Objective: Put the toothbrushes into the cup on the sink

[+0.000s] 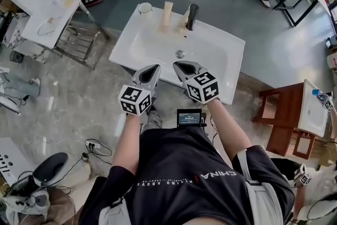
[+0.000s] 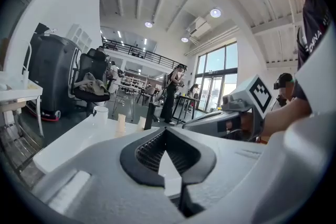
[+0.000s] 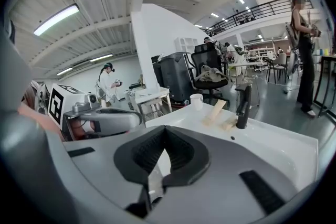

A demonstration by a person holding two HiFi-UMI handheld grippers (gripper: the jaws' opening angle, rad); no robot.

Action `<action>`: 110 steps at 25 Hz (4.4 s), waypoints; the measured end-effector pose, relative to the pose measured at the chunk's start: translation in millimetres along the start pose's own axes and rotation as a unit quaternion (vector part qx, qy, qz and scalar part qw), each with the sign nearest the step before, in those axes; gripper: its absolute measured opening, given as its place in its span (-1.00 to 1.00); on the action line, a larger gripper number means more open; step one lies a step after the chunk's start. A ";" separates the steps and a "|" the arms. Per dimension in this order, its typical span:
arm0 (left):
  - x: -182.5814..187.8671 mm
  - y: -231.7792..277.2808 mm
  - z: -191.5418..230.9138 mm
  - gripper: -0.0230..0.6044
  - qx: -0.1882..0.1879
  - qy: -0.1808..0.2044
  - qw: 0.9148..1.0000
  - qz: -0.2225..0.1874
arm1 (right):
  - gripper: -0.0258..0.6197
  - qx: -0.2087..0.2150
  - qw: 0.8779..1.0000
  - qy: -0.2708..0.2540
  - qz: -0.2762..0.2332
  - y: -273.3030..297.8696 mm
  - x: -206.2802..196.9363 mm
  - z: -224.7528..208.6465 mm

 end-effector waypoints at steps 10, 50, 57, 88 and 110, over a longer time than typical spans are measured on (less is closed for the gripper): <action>28.2 19.9 91.1 -0.91 -0.060 0.011 0.998 0.027 | -0.89 -0.050 0.998 0.036 -0.006 72.4 46.1 -3.3; 36.4 97.7 87.9 -0.91 -0.061 0.009 0.996 0.064 | -0.89 -0.045 0.997 0.069 0.010 80.9 55.9 -86.7; 39.5 108.9 77.9 -0.91 -0.055 0.021 0.996 0.073 | -0.89 -0.026 0.998 0.049 0.031 78.8 56.8 -103.5; 11.1 231.1 222.0 -0.91 -0.086 0.002 0.984 0.153 | -0.46 -0.157 0.961 0.183 0.132 277.3 60.5 -234.4; -5.9 227.9 231.6 -0.91 -0.096 -0.014 0.981 0.166 | -0.80 -0.170 0.949 0.205 0.167 296.8 49.3 -249.0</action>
Point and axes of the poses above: the fingertips, and each gripper's own axes: y forward along the fingers, z to its left, x out of its top, the point moved 5 cm from there along -y, backward along the fingers, and after that the axes turned 2 degrees about z, right-handed, at the moved point
